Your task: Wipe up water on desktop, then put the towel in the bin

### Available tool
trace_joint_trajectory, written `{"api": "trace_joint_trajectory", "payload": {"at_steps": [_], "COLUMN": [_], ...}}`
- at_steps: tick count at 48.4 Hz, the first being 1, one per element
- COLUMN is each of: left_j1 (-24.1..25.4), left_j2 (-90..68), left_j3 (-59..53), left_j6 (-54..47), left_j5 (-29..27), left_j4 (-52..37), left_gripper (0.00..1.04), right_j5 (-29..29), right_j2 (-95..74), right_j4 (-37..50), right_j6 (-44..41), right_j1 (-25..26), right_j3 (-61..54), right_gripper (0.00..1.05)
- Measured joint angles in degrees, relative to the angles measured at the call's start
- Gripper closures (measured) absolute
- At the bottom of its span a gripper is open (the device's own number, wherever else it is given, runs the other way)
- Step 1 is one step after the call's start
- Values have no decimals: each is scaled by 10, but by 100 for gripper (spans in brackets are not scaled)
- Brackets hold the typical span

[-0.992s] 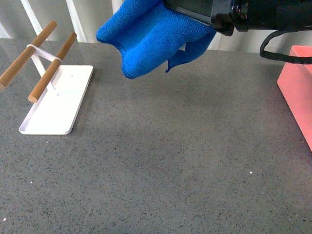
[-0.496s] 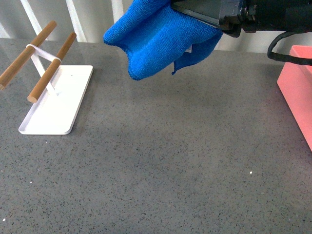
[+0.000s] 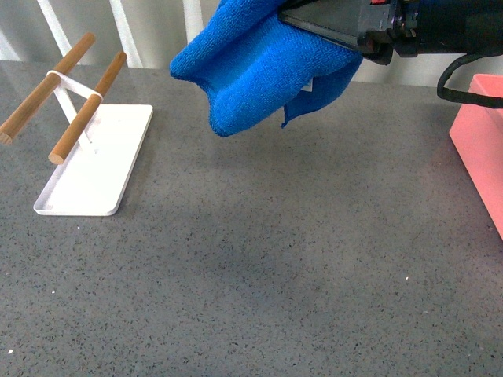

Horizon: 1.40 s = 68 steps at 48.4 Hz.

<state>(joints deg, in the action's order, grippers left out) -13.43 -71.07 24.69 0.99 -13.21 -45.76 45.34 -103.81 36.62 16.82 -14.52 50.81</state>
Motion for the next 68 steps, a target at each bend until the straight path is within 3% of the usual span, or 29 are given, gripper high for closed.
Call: {"api": "trace_joint_trajectory", "payload": {"at_steps": [3,30,33,37,49,68], "left_j1": [9,85,114,130,133,133], "left_j2": [21,217,243,275,338,479], "left_j3": [-27,-180,-192,-203,-234,-234], "left_j6": [-2,-5,-6,-6,-6,-6], "left_j5": [15,84,124,129,131,131], "left_j4": [-5,35,52,71,96,225], "left_gripper": [101,101,101,101,101,101], "right_j5": [-2,-9,-11,-18,-28,-29], "right_j2": [2,13,14,16,18,23], "right_j4": [-2,-29,-29,-33,-39,-43], "right_j6": [-1,-20,-20,-21,-23,-25], "right_j1": [1,11,11,8,1,0], "right_j3": [0,0,0,0,0,0], "right_gripper": [99,99,99,99,99,99]}}
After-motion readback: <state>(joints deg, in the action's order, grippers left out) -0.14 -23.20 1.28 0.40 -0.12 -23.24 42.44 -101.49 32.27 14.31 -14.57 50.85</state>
